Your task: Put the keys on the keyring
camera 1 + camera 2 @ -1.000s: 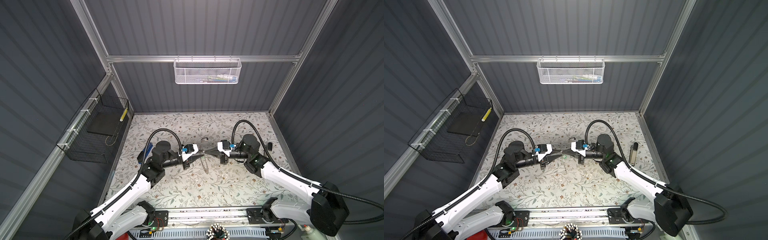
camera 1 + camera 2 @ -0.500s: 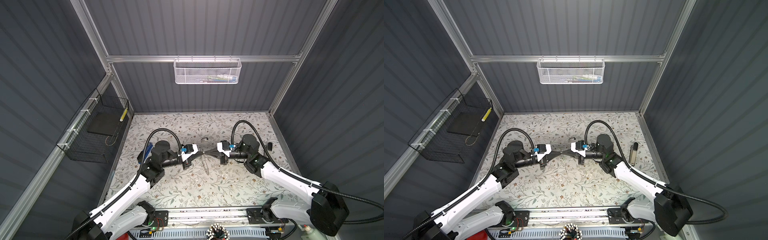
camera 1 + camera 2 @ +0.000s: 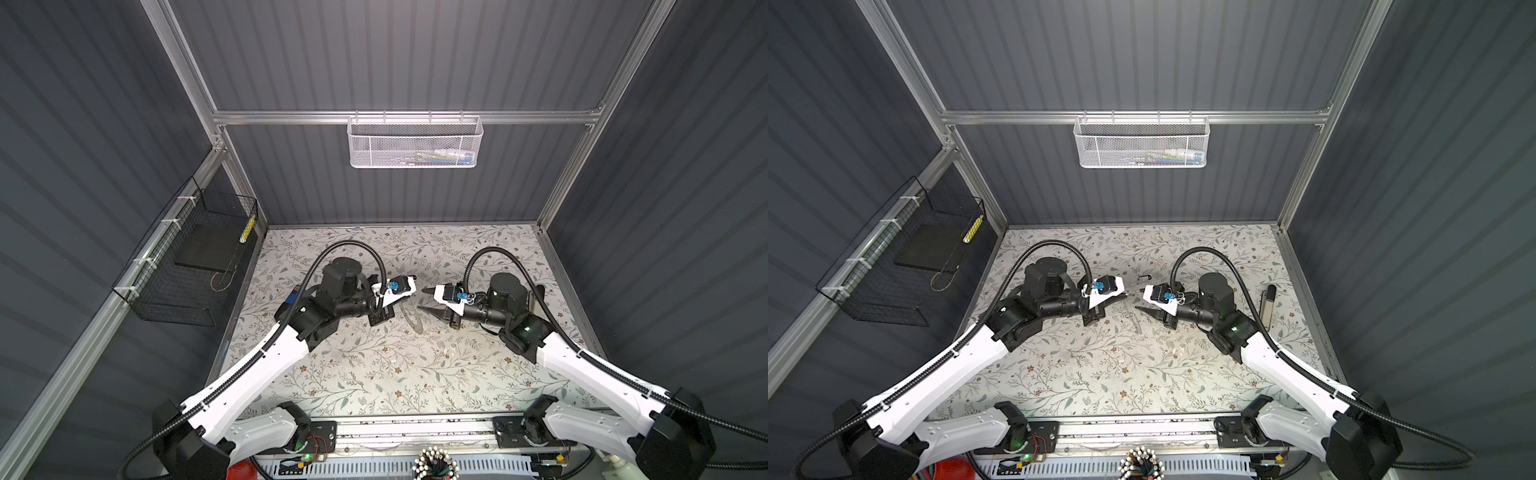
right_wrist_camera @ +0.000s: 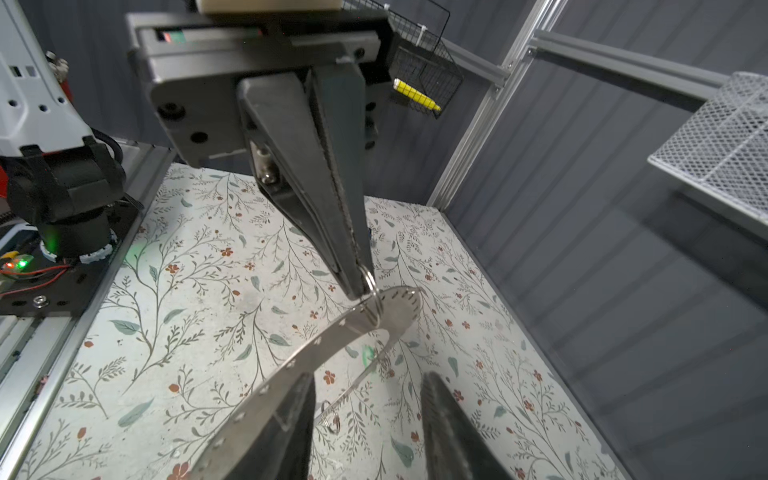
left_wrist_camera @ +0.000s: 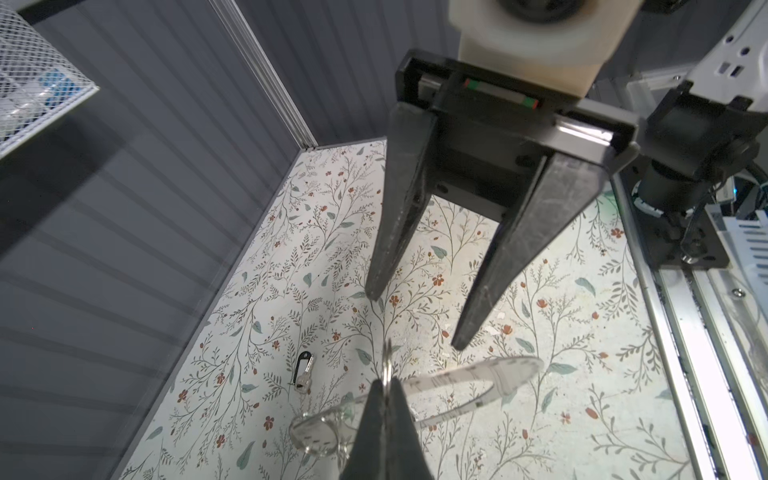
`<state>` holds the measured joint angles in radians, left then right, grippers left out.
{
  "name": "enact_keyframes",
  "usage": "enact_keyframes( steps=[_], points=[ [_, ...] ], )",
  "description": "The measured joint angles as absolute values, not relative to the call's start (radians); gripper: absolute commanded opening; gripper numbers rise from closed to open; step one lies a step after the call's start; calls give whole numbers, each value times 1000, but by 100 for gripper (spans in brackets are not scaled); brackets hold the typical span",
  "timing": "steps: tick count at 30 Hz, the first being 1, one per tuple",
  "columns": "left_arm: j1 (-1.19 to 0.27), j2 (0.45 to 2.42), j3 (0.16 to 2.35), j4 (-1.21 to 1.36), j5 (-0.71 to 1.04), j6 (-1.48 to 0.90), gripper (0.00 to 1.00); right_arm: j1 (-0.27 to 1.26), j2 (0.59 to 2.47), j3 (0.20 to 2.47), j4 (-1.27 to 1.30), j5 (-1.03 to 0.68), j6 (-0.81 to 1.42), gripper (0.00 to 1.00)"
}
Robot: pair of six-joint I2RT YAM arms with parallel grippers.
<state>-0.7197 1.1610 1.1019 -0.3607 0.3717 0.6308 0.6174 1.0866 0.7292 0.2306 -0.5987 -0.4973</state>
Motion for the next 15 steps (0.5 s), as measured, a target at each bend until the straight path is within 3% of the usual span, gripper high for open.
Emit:
enact_keyframes(
  steps=[15],
  points=[
    [-803, 1315, 1327, -659, 196, 757, 0, 624, 1114, 669, 318, -581, -424, 28]
  ],
)
